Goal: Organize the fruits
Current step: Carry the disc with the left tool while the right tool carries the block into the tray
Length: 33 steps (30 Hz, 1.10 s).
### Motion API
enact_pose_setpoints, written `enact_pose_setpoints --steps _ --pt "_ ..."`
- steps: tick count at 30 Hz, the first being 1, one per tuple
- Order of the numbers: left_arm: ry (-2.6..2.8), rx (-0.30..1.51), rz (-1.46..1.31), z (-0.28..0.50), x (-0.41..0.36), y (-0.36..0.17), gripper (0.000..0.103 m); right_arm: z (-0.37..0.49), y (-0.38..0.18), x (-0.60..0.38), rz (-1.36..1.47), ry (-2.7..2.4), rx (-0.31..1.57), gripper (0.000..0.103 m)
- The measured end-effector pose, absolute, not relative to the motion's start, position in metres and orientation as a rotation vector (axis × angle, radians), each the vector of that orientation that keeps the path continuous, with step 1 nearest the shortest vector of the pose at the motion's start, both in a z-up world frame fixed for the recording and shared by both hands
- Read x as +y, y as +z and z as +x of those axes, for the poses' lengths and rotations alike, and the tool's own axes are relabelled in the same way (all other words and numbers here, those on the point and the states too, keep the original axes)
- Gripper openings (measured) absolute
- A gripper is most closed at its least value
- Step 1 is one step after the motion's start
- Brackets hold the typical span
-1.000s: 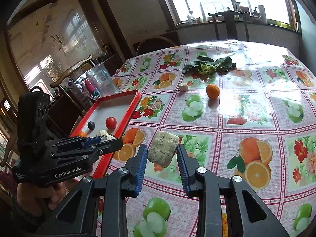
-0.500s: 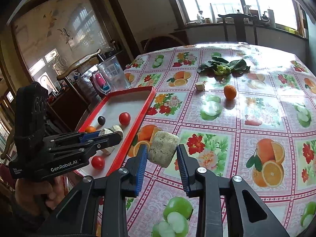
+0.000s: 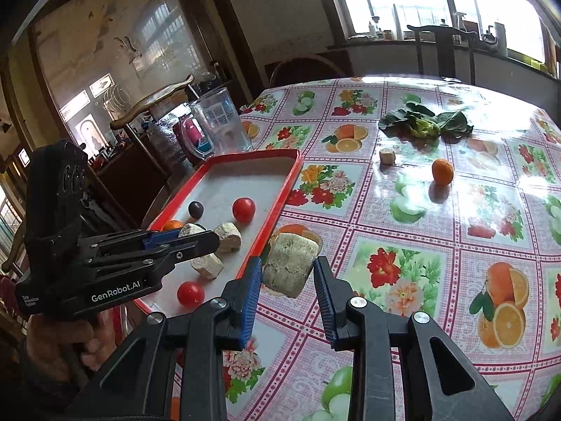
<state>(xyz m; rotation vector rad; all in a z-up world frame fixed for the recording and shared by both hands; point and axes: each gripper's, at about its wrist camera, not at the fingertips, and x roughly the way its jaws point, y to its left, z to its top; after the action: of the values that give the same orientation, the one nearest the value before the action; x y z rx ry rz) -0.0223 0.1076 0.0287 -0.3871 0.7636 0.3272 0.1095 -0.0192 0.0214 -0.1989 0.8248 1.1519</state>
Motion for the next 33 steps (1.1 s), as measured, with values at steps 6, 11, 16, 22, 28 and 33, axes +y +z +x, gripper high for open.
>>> enact_pose_setpoints --steps 6,11,16,22,28,33 --pt "0.35 0.767 -0.397 -0.028 0.122 0.026 0.022 0.11 0.019 -0.001 -0.215 1.17 0.832 0.031" --pt "0.376 0.768 -0.405 -0.033 0.137 0.025 0.022 0.112 0.018 0.016 -0.229 1.184 0.839 0.031" --pt "0.412 0.772 -0.413 -0.037 0.158 0.023 0.022 0.117 0.016 0.039 -0.231 1.207 0.849 0.031" --pt "0.46 0.774 -0.43 -0.035 0.194 0.023 0.022 0.126 0.013 0.08 -0.236 1.233 0.868 0.031" --pt "0.51 0.804 -0.451 -0.022 0.243 0.017 0.022 0.139 0.004 0.131 -0.261 1.237 0.898 0.031" --pt "0.542 0.844 -0.465 -0.005 0.271 0.002 0.022 0.141 -0.009 0.165 -0.317 1.239 0.919 0.031"
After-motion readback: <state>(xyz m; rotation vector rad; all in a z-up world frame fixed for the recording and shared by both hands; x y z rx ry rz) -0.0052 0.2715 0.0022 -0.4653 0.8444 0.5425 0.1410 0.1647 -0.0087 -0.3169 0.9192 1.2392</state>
